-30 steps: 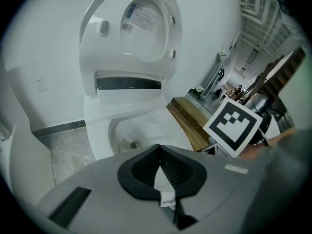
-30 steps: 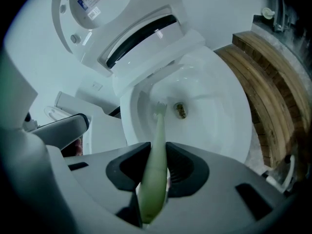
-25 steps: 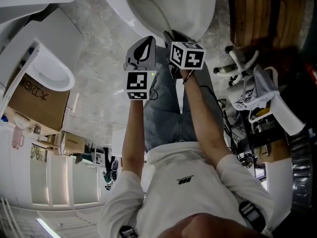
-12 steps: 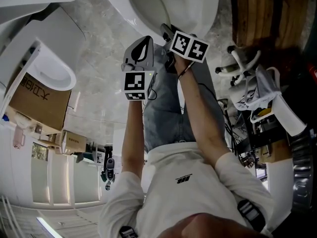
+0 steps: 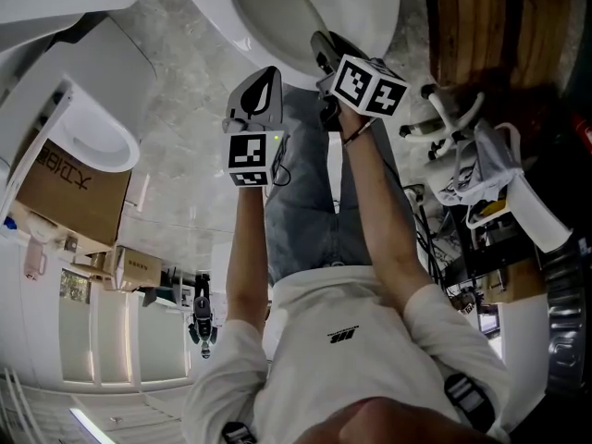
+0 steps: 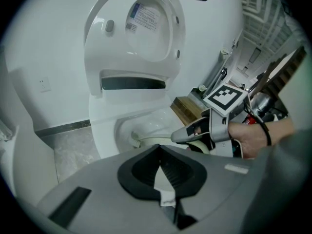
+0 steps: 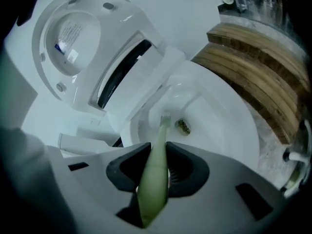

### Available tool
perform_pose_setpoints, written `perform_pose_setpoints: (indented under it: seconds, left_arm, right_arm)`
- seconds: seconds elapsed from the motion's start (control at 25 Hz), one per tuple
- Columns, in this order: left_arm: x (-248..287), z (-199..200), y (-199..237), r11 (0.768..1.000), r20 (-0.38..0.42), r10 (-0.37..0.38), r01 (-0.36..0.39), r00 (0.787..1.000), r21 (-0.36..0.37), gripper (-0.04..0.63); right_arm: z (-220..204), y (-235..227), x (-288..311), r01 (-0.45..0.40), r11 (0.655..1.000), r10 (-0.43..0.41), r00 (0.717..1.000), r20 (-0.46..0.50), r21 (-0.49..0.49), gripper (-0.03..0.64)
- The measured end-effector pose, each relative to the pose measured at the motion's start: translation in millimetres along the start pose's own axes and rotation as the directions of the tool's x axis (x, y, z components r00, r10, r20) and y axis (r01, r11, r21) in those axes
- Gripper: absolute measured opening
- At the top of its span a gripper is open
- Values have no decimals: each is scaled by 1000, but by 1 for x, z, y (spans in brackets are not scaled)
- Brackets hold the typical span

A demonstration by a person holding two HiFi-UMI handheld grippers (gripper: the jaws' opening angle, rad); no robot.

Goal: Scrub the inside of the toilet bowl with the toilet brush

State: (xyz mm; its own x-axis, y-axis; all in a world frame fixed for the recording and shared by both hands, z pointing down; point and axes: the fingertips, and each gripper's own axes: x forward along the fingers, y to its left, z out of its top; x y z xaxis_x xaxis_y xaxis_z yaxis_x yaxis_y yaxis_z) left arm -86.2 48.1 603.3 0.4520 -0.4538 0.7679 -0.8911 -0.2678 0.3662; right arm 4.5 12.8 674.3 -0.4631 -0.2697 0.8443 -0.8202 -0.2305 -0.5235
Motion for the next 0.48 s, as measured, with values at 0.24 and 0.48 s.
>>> perform_pose_setpoints:
  seconds: [0.24,0.48]
  left_arm:
    - [2,2,-4,1000,9,8,-8,1000,-6,10]
    - [2,-1,-6,999,15,22,-22,1000,-23,11]
  right_arm:
    - [12,5,-9,-12,953,-6,998,-58,-303,87]
    - [29,0,-10,-28,832,-47,992,-120,-555,87]
